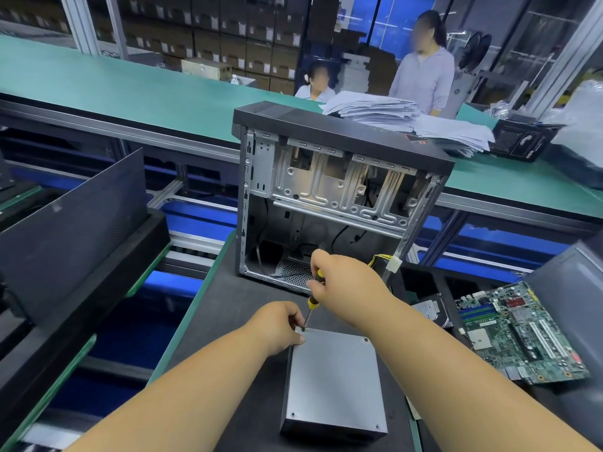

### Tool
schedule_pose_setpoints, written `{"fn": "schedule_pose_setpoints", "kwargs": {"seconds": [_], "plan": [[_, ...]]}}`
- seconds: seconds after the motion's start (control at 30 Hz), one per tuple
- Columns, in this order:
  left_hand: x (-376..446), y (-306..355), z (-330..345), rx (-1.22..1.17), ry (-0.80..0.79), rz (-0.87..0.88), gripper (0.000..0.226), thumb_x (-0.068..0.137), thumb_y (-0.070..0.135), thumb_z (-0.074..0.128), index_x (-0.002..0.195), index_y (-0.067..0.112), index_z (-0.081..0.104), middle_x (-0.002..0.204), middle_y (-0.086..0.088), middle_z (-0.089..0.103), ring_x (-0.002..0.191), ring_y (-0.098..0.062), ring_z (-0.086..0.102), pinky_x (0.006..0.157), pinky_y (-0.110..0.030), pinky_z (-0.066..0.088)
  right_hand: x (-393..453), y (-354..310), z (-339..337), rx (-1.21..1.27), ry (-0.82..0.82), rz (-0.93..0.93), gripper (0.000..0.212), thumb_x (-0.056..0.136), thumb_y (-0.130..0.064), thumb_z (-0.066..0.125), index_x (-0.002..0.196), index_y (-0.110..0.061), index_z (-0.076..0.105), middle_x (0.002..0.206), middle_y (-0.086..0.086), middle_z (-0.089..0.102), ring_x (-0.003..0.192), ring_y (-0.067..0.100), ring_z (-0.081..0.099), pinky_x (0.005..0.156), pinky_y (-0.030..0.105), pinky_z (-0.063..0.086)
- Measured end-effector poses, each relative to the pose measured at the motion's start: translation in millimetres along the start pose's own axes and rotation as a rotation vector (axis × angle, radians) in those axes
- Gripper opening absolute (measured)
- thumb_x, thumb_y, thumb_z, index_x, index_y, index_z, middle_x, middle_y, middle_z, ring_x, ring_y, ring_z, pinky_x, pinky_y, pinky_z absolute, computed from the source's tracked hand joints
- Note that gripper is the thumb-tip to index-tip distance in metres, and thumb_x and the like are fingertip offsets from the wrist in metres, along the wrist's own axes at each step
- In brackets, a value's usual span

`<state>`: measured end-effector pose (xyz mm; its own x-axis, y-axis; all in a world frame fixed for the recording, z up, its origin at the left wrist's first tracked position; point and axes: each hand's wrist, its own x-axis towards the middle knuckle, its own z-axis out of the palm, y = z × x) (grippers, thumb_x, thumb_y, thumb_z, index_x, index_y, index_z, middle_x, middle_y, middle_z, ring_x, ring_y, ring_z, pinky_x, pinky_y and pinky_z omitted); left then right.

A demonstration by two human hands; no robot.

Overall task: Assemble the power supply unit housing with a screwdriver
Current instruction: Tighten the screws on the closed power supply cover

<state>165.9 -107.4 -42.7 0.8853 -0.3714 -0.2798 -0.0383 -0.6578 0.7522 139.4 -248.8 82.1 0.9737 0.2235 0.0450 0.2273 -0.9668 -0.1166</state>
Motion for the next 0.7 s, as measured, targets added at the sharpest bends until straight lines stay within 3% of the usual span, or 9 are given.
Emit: {"fn": "schedule_pose_setpoints", "kwargs": {"seconds": [0.1,0.23,0.37,0.43,0.53,0.63,0.7], "plan": [[0,0,0,0.0,0.007,-0.004,0.024,0.074,0.021,0.082,0.075,0.031,0.06,0.075,0.008,0.061,0.065,-0.006,0.054,0.06,-0.016,0.041,2,3,1,-0.114,-0.016,0.051,0.032,0.098,-0.05,0.047,0.088,-0.02,0.042,0.066,-0.003,0.046,0.066,0.022,0.048,0.048,0.028,0.027],[0,-1,1,0.0,0.014,-0.008,0.024,0.073,0.021,0.083,0.073,0.031,0.061,0.074,0.009,0.061,0.066,-0.006,0.055,0.062,-0.019,0.044,1,3,7,-0.236,0.03,0.112,0.046,0.099,-0.059,0.034,0.073,-0.021,0.037,0.061,-0.004,0.045,0.054,0.016,0.041,0.047,0.026,0.027],[-1,-1,1,-0.008,0.014,0.001,0.025,0.074,0.018,0.082,0.072,0.03,0.06,0.072,0.008,0.059,0.065,-0.008,0.054,0.068,-0.025,0.049,-2,4,4,-0.044,0.022,0.054,0.019,0.095,-0.036,0.041,0.089,-0.022,0.052,0.083,-0.003,0.048,0.076,0.021,0.05,0.053,0.029,0.028],[-1,-1,1,-0.004,0.013,0.002,0.025,0.074,0.019,0.082,0.073,0.03,0.06,0.072,0.008,0.059,0.065,-0.008,0.054,0.066,-0.023,0.049,0,5,-1,0.012,-0.012,0.006,0.016,0.092,-0.03,0.045,0.095,-0.025,0.06,0.092,-0.004,0.052,0.084,0.02,0.052,0.059,0.029,0.034],[-1,0,0,0.002,0.009,0.002,0.023,0.074,0.02,0.082,0.074,0.029,0.061,0.073,0.008,0.06,0.065,-0.008,0.054,0.065,-0.021,0.048,0,7,-3,-0.03,-0.012,0.021,0.017,0.097,-0.035,0.044,0.099,-0.027,0.059,0.083,-0.005,0.06,0.08,0.021,0.056,0.056,0.029,0.037],[-1,1,0,0.009,0.01,0.002,0.023,0.074,0.02,0.082,0.075,0.029,0.061,0.072,0.008,0.059,0.065,-0.009,0.053,0.065,-0.022,0.047,-3,7,1,-0.157,-0.027,0.05,0.03,0.103,-0.043,0.034,0.085,-0.024,0.048,0.068,-0.005,0.049,0.071,0.022,0.051,0.049,0.028,0.025],[-1,1,0,0.007,0.013,0.004,0.023,0.074,0.02,0.082,0.075,0.029,0.061,0.07,0.009,0.058,0.063,-0.008,0.052,0.063,-0.021,0.044,-6,7,3,-0.077,-0.033,0.05,0.022,0.099,-0.04,0.038,0.088,-0.023,0.045,0.07,-0.005,0.05,0.069,0.02,0.05,0.049,0.029,0.025]]}}
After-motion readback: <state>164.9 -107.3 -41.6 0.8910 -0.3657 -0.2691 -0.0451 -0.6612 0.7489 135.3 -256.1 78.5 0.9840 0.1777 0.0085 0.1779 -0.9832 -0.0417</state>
